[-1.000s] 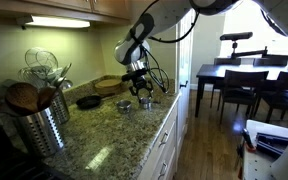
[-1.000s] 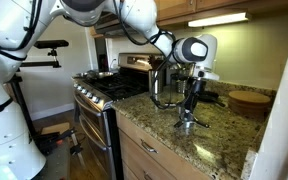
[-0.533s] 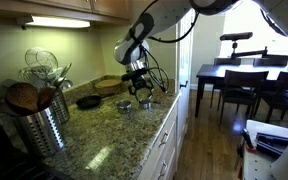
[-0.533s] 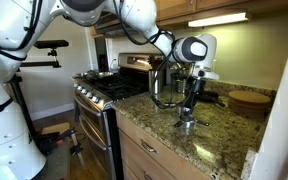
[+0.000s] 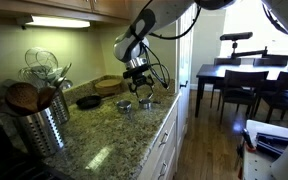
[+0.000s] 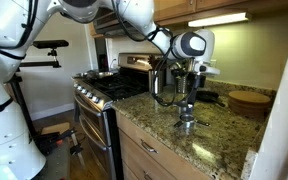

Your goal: Put the small pot inside the medium pot and put both pots inside the large pot

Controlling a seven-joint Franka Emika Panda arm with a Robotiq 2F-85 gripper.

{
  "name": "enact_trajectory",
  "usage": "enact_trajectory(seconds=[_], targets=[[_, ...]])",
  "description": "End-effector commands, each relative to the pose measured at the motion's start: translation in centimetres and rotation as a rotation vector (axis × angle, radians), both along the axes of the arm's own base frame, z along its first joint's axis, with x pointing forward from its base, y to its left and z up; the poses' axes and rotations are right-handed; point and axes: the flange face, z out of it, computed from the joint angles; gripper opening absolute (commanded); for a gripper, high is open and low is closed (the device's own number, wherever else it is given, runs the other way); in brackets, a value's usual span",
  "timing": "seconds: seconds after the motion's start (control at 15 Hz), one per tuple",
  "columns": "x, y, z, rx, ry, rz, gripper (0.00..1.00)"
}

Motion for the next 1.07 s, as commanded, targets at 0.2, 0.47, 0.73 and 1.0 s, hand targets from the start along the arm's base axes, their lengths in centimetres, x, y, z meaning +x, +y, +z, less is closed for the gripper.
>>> enact_trajectory(seconds=[0.2, 0.47, 0.73, 1.0], targets=[[-3.4, 0.4, 2.2, 0.033, 0.037, 0.215, 1.00], [-4.5, 0.8, 2.5, 0.048, 0.051, 0.364, 1.00], [-5.3, 0.5, 2.4, 0.043, 0.056, 0.545, 1.00], [-5.7, 0.3, 1.9, 0.033, 0.057, 0.705, 1.00]])
